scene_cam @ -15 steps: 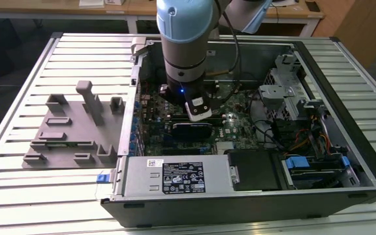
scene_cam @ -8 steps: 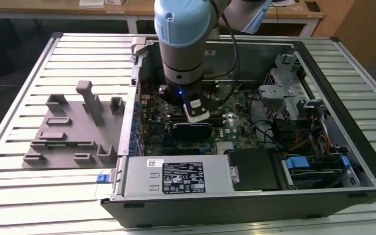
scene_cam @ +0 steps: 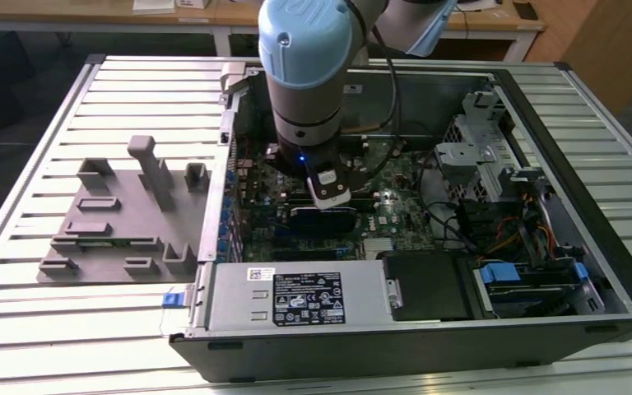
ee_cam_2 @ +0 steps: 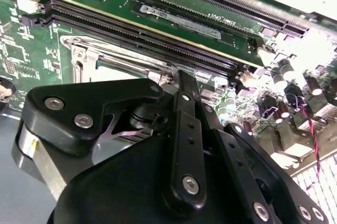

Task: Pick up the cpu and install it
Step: 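Install the second cpu locking lever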

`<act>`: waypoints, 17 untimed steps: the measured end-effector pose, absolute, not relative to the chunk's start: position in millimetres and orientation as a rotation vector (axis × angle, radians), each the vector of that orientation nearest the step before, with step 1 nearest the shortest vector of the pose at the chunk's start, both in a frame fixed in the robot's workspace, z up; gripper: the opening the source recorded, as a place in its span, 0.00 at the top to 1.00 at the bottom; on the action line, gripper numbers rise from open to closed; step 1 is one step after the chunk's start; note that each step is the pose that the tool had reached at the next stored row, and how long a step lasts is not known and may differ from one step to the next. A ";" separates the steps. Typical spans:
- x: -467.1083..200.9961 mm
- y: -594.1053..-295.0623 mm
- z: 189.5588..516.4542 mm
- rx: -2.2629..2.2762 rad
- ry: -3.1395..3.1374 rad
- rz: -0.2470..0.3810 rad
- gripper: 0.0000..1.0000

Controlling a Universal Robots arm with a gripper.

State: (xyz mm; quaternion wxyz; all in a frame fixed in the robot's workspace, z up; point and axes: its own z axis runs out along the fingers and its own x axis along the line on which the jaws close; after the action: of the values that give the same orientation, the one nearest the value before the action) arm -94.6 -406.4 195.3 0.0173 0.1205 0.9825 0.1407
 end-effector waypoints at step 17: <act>-94.6 -406.4 208.8 0.374 3.053 0.446 0.89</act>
State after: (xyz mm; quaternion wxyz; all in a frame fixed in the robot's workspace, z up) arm -94.6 -406.4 208.8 0.0168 0.1205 0.9821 0.1436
